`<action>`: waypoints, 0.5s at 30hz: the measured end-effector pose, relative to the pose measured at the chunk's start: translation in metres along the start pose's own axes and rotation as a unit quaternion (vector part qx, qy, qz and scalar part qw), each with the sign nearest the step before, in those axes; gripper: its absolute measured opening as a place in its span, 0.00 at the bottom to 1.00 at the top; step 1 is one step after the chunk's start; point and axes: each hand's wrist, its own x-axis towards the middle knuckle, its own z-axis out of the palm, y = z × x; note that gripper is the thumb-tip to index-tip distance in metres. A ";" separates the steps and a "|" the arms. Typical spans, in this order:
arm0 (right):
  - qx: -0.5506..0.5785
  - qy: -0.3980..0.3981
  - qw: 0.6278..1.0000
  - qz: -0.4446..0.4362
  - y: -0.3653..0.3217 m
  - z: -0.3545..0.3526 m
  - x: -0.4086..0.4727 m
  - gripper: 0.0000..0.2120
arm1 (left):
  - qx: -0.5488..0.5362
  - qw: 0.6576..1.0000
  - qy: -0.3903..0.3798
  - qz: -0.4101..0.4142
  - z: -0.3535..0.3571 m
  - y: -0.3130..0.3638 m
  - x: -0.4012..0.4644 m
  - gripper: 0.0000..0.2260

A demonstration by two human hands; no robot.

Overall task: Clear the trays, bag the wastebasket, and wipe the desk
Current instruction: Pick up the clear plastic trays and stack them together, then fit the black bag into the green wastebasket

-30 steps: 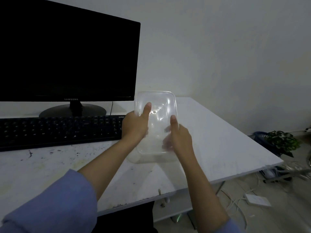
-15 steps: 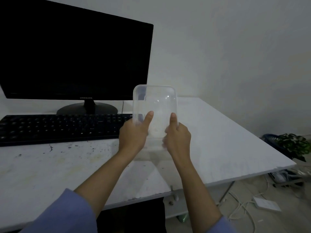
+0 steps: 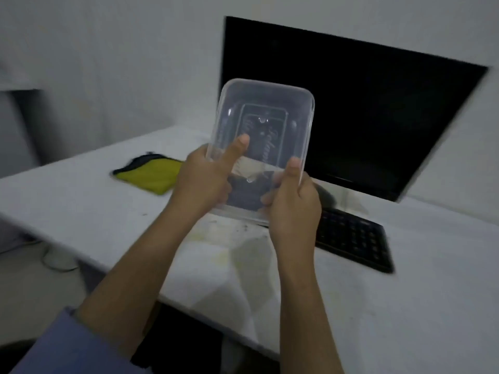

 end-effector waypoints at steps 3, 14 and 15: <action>0.043 -0.094 0.995 -0.009 -0.008 0.063 -0.029 0.22 | 0.025 0.995 0.093 -0.017 -0.080 -0.014 -0.002 0.25; 0.102 -0.317 0.943 0.009 0.011 0.232 -0.142 0.23 | 0.102 0.943 0.305 -0.084 -0.267 -0.104 -0.049 0.19; 0.101 -0.331 0.938 0.013 0.018 0.246 -0.155 0.23 | 0.098 0.937 0.319 -0.099 -0.279 -0.120 -0.055 0.20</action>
